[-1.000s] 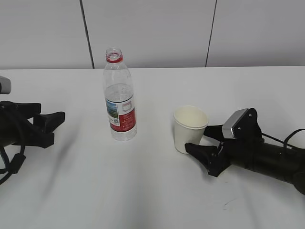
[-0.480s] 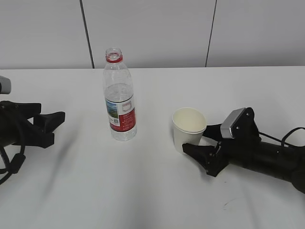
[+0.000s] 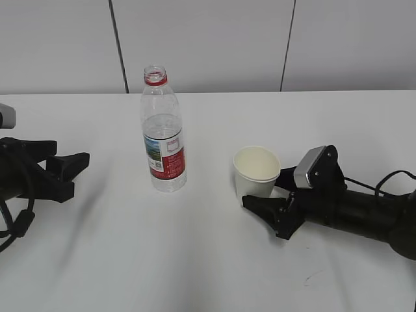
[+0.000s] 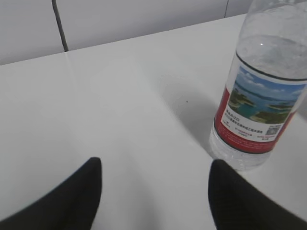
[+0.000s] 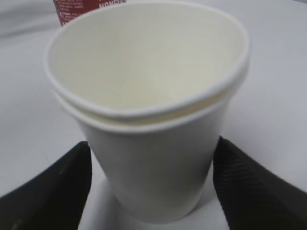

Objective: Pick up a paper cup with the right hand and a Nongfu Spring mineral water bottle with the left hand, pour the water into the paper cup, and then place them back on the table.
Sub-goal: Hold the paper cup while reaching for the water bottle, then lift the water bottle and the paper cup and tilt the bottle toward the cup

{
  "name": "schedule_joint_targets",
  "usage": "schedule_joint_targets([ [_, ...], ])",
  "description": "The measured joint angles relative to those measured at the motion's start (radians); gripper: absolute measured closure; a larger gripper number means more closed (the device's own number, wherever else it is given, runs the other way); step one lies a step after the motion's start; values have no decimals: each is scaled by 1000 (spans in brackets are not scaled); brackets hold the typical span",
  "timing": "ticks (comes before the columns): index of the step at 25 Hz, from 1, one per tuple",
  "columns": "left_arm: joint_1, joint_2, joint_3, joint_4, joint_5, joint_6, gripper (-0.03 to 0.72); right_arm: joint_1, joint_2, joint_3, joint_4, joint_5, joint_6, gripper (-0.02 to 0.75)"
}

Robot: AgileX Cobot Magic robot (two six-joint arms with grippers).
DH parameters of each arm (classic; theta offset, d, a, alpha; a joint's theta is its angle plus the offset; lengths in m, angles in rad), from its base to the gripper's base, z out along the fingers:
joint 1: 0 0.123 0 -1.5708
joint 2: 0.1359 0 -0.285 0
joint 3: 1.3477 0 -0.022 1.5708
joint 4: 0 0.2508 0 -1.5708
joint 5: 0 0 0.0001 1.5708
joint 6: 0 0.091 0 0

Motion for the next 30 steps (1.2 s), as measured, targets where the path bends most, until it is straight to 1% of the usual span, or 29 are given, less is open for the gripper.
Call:
schedule_joint_targets([
  [8,0,18,0,2,-9,0,260,19,0,-30,-9,0,3,157],
  [11,0,36,-2,5,-47,0,260,23,0,-30,-9,0,5,160],
  [13,0,51,-11,8,-69,0,260,23,0,-30,-6,0,5,183],
  [16,0,86,-37,30,-75,0,260,23,0,-31,-6,0,5,251],
  [18,-11,111,-59,40,-74,-1,260,23,0,-31,-3,-2,5,286],
  [24,-101,178,-156,42,-43,-1,254,23,0,-32,22,-2,5,298],
  [26,-123,213,-190,40,-29,-1,219,23,0,-32,26,-2,5,299],
  [30,-145,275,-241,4,-26,-2,83,23,0,-32,28,-2,5,300],
])
